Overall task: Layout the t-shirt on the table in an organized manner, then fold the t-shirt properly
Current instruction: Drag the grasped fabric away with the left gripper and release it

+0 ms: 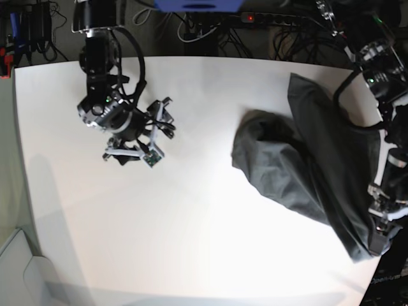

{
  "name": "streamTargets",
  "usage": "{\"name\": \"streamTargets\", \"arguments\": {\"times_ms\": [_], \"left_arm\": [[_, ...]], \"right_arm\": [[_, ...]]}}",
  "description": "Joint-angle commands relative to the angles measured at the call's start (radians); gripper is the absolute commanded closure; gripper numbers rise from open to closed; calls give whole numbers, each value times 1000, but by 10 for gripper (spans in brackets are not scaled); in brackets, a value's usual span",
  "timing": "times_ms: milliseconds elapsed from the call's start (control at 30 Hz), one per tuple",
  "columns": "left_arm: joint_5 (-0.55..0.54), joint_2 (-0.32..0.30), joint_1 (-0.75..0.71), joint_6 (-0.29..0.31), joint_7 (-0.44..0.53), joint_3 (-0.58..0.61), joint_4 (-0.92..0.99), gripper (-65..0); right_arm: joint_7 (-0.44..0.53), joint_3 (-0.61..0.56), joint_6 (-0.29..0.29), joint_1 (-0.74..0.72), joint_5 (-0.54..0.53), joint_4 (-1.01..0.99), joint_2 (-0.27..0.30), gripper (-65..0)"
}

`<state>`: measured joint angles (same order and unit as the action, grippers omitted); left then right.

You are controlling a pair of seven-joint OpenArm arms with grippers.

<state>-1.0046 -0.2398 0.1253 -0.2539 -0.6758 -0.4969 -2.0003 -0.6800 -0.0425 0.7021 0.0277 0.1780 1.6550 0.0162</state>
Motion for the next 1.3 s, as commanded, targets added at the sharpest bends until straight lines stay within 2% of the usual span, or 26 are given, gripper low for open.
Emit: {"name": "streamTargets", "arguments": {"times_ms": [0, 67, 133, 233, 333, 400, 467, 567, 667, 733, 933, 1167, 1267], "left_arm": [[23, 17, 38, 11, 23, 25, -4, -6], [129, 78, 83, 11, 24, 90, 19, -6], [287, 147, 136, 11, 26, 148, 74, -6], [530, 248, 230, 11, 63, 214, 255, -6], [722, 303, 290, 14, 153, 258, 505, -10], [771, 314, 313, 17, 189, 277, 602, -12], [764, 302, 314, 20, 172, 292, 646, -57], [732, 274, 308, 20, 121, 320, 646, -238], [694, 231, 254, 20, 80, 314, 546, -437], [643, 193, 192, 21, 92, 312, 457, -513], [485, 41, 58, 17, 117, 286, 319, -517], [373, -53, -161, 23, 110, -21, 276, -517], [364, -79, -258, 24, 113, -115, 266, -517]], "right_arm": [[21, -1, -4, -15, -13, 17, -2, -460], [19, 0, -4, -15, -13, 17, -2, -460], [19, 0, -4, -15, -13, 17, -5, -460], [18, 0, -4, -13, -13, 17, -20, -460], [18, 0, -4, 8, -13, 23, -25, -460], [18, -3, -4, 27, -13, 23, -42, -460], [16, -1, -4, 44, -13, 24, -58, -461], [16, -4, -4, 67, -13, 24, -86, -462], [16, -6, -4, 99, -13, 38, -111, -462], [16, -13, -4, 122, -13, 61, -132, -462], [16, -190, -4, 185, -13, 141, -141, -462], [27, -419, -4, 202, -15, 141, -152, -462], [29, -448, -4, 194, -15, 96, -173, -462]]}}
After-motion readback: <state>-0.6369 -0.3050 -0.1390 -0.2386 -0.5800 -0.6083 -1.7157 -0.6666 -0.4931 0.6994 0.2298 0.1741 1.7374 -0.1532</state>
